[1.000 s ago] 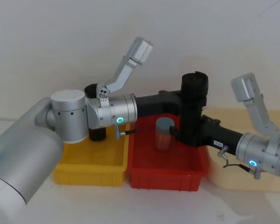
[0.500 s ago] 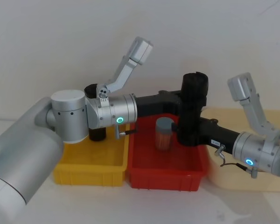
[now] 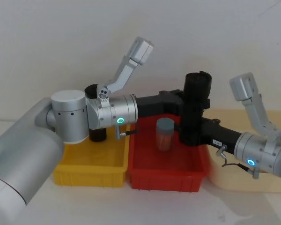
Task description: Pick up the garbage bag with the one hand and transfer it to the other hand.
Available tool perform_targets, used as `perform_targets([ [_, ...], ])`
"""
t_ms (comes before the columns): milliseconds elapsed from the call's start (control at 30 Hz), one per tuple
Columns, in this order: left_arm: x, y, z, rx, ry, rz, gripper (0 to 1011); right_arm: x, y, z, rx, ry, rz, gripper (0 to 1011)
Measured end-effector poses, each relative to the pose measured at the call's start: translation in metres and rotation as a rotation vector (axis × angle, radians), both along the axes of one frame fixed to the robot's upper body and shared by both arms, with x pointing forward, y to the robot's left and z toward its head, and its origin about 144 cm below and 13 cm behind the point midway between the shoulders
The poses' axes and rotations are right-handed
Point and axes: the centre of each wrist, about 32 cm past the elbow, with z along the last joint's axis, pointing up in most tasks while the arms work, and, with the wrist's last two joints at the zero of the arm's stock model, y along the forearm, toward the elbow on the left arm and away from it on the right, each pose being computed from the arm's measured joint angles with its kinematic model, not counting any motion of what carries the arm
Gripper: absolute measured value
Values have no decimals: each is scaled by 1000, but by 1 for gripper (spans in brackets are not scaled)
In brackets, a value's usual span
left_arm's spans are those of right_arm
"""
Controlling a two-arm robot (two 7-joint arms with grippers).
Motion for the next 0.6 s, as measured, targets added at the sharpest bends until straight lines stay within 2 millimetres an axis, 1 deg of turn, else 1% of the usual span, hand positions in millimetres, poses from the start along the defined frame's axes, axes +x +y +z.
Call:
perform_targets([
  [67, 0, 0, 0, 0, 0, 0, 875, 0, -1, 0, 1, 0, -13, 466],
  [100, 0, 0, 0, 0, 0, 0, 926, -1, -1, 1, 1, -1, -15, 466],
  [133, 0, 0, 0, 0, 0, 0, 926, -1, -2, 1, 1, -1, -21, 466],
  [233, 0, 0, 0, 0, 0, 0, 1000, -1, -3, 1, 1, -2, -40, 466],
  [600, 0, 0, 0, 0, 0, 0, 1002, -1, -16, 2, -31, -9, -161, 466],
])
